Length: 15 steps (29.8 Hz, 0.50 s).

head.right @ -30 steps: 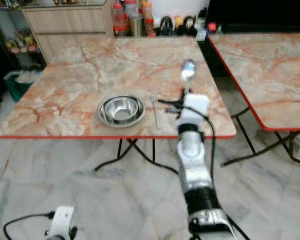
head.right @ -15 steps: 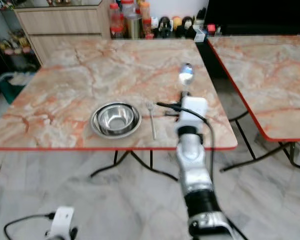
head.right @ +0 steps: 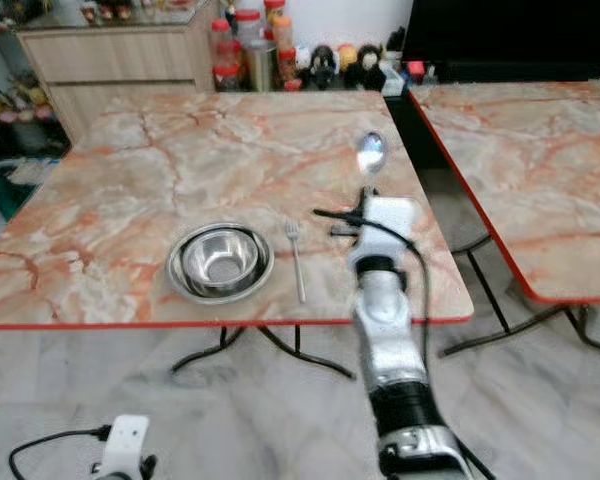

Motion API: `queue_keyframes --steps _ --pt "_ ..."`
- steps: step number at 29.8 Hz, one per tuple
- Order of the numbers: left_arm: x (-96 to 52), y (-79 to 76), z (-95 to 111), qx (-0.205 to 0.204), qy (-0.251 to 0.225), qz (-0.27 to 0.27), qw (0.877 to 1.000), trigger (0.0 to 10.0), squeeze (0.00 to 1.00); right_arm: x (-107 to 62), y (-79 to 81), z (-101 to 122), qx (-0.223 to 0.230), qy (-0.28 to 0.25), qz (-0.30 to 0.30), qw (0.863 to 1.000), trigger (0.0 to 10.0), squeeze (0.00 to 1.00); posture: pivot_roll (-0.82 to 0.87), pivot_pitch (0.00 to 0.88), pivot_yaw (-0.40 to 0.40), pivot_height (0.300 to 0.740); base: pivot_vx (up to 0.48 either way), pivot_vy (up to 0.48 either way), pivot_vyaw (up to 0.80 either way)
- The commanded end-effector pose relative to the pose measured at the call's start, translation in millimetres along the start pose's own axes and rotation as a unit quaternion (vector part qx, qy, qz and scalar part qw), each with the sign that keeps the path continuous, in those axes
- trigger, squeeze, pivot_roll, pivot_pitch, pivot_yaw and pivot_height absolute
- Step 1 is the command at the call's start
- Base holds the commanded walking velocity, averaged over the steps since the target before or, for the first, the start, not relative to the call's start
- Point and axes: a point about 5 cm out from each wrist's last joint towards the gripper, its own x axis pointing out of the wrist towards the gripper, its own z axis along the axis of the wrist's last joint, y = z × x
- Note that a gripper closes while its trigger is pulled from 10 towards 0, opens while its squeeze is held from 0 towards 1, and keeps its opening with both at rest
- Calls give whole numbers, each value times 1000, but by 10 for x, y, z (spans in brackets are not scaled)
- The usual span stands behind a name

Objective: Setting the table

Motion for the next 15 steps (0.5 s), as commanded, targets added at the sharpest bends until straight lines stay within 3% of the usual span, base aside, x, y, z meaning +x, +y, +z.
queue_keyframes --steps 1,6,15 --pt "-4 -52 -36 2 9 -6 1000 10000 0 7 -90 13 -2 -1 -12 1000 10000 0 -16 63 28 740 307 0 0" --pt "-5 -48 -38 2 10 -5 1000 10000 0 -6 -89 -19 -6 7 -11 1000 10000 0 -16 63 28 740 296 0 0" --pt "-5 -61 -41 3 10 -7 1000 10000 0 -16 -75 -104 -16 28 -4 999 10000 0 -15 51 22 740 0 0 0"
